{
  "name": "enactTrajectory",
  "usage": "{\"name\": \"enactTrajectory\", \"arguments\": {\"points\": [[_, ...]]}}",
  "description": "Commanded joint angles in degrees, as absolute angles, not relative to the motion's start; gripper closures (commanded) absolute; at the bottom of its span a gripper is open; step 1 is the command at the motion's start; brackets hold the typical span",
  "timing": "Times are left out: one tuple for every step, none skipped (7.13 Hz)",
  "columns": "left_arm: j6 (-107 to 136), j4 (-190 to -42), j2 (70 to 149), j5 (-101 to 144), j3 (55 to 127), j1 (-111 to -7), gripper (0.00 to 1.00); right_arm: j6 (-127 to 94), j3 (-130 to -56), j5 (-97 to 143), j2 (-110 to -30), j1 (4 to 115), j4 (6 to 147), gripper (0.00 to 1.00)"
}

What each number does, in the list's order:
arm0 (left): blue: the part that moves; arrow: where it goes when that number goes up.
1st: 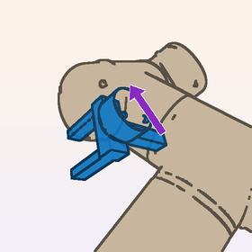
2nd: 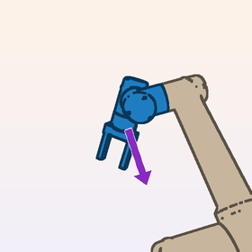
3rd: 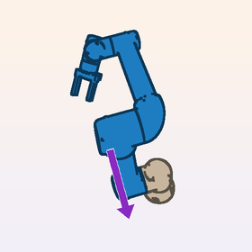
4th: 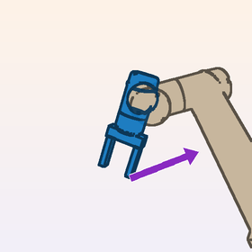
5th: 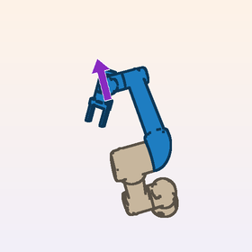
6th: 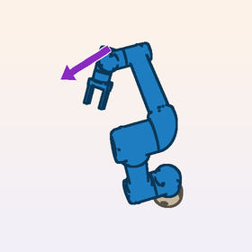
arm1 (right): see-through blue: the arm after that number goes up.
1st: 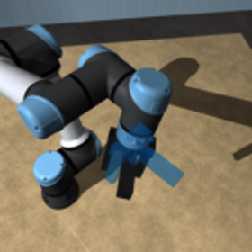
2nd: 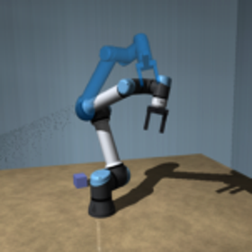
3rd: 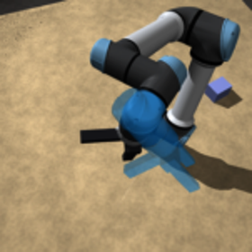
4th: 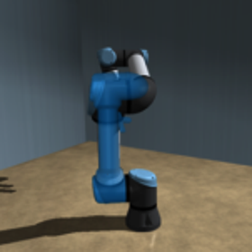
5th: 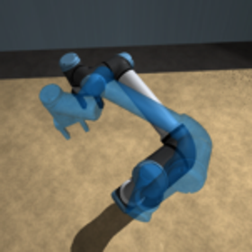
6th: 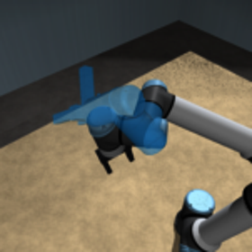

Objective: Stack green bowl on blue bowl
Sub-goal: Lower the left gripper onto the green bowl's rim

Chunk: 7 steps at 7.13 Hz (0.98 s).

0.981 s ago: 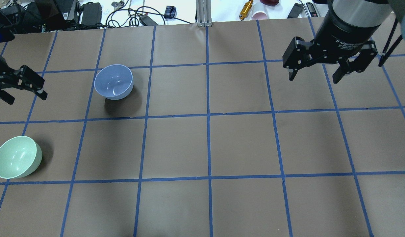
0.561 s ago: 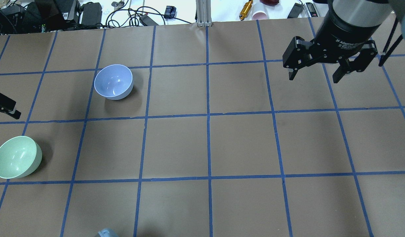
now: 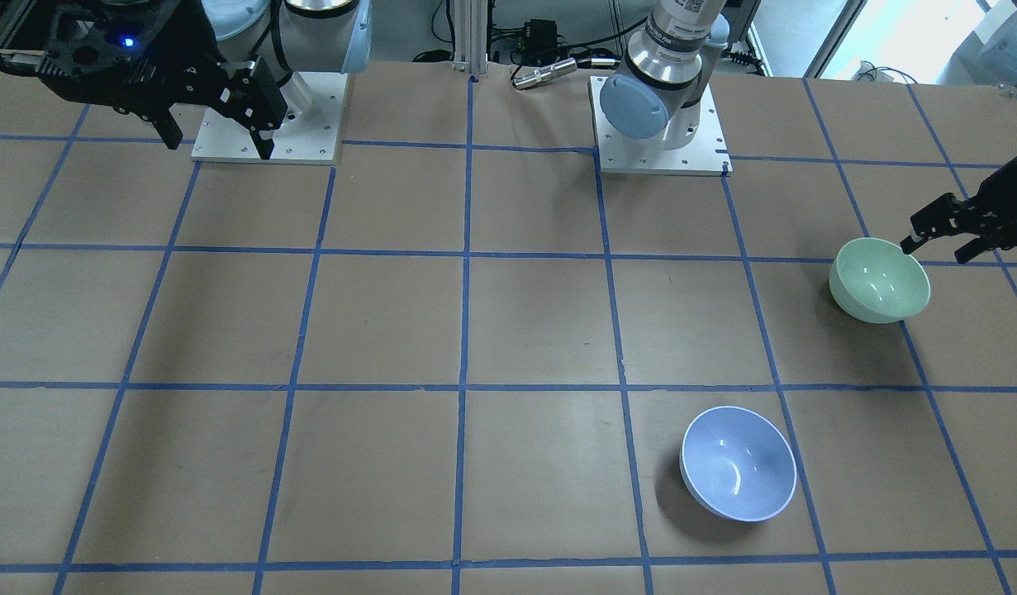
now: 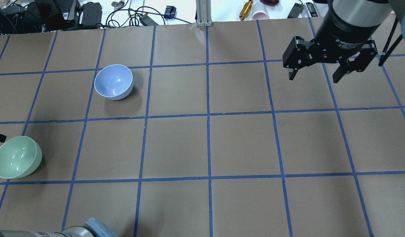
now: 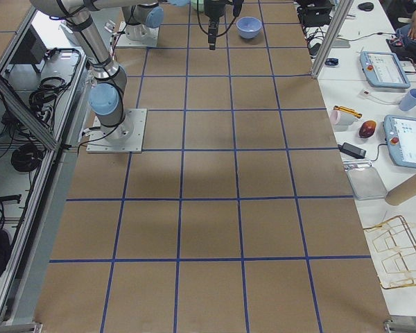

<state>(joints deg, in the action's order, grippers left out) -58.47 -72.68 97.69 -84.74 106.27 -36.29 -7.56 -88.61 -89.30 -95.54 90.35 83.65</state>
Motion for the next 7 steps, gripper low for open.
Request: {"name": "enactTrajectory", "arguments": {"points": [[-65.5, -67.9, 102.7, -84.6, 106.4, -32.7, 0.00, -7.6, -88.6, -89.3, -95.5, 90.4, 83.7, 0.00], [-67.7, -66.0, 104.9, -84.7, 106.3, -32.6, 0.00, -7.6, -88.7, -89.3, -95.5, 90.4, 83.6, 0.00], [-67.7, -64.3, 106.7, -84.6, 106.4, -32.6, 0.00, -7.6, -88.7, -89.3, -95.5, 90.4, 83.6, 0.00], [-67.4, -64.2, 107.7, -84.6, 106.6, -32.6, 0.00, -7.6, -88.6, -89.3, -95.5, 90.4, 83.7, 0.00], [-67.0, -64.2, 108.3, -85.1, 106.7, -32.6, 0.00, -7.6, -88.6, -89.3, -95.5, 90.4, 83.7, 0.00], [-65.7, -64.2, 108.9, -85.3, 107.0, -32.5, 0.00, -7.6, -88.7, -89.3, -95.5, 90.4, 83.7, 0.00], [-64.8, -64.2, 109.2, -85.3, 107.7, -32.5, 0.00, -7.6, -88.7, -89.3, -95.5, 90.4, 83.6, 0.00]]}}
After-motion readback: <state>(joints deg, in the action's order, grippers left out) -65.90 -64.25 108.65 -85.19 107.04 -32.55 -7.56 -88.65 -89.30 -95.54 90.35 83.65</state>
